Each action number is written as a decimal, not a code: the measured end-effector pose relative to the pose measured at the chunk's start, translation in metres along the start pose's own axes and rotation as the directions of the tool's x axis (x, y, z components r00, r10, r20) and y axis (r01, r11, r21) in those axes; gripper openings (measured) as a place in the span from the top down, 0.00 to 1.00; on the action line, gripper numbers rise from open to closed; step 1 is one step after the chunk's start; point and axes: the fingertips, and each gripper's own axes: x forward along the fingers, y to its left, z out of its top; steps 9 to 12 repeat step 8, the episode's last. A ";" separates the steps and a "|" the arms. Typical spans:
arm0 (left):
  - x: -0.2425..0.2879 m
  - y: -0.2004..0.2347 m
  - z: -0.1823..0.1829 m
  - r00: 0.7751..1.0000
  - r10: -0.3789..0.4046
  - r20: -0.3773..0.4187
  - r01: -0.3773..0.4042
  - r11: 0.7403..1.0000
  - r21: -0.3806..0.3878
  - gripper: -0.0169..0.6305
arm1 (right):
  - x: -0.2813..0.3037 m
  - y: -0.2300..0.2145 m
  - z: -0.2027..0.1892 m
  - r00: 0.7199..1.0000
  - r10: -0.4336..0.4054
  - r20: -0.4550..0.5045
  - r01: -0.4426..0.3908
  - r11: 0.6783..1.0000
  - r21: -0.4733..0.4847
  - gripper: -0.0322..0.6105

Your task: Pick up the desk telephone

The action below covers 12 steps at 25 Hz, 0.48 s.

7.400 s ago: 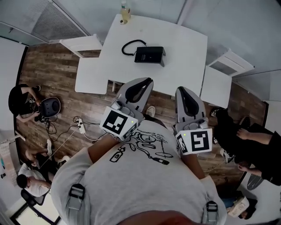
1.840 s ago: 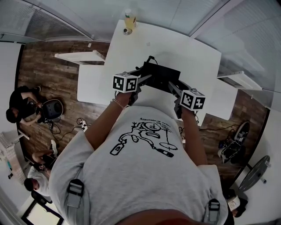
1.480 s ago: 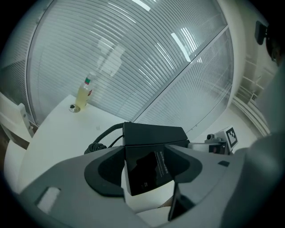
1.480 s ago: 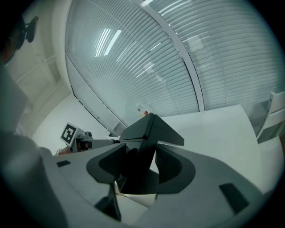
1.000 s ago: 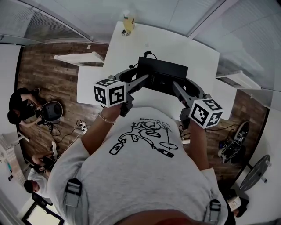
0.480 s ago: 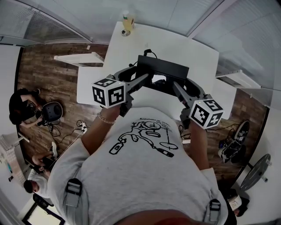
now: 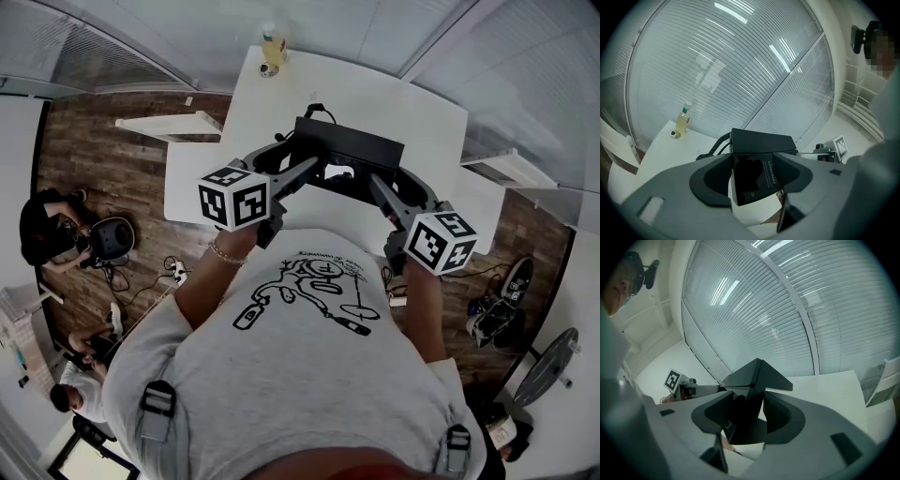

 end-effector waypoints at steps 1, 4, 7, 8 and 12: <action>0.000 0.000 0.000 1.000 -0.001 -0.001 0.001 1.000 -0.001 0.56 | 0.000 0.000 0.000 1.000 0.000 0.001 0.000 1.000 0.000 0.65; 0.000 -0.001 0.000 1.000 -0.003 -0.001 0.003 1.000 -0.005 0.56 | -0.001 0.000 0.000 1.000 -0.001 0.002 0.001 1.000 0.001 0.65; -0.001 -0.002 -0.002 1.000 -0.004 0.001 0.004 1.000 -0.011 0.56 | -0.004 0.001 -0.001 1.000 -0.002 0.003 0.002 1.000 0.000 0.65; -0.001 -0.003 -0.003 1.000 -0.004 0.002 0.004 1.000 -0.012 0.56 | -0.005 0.001 -0.001 1.000 -0.003 0.003 0.003 1.000 0.000 0.65; -0.001 -0.003 -0.003 1.000 -0.004 0.002 0.004 1.000 -0.012 0.56 | -0.005 0.001 -0.001 1.000 -0.003 0.003 0.003 1.000 0.000 0.65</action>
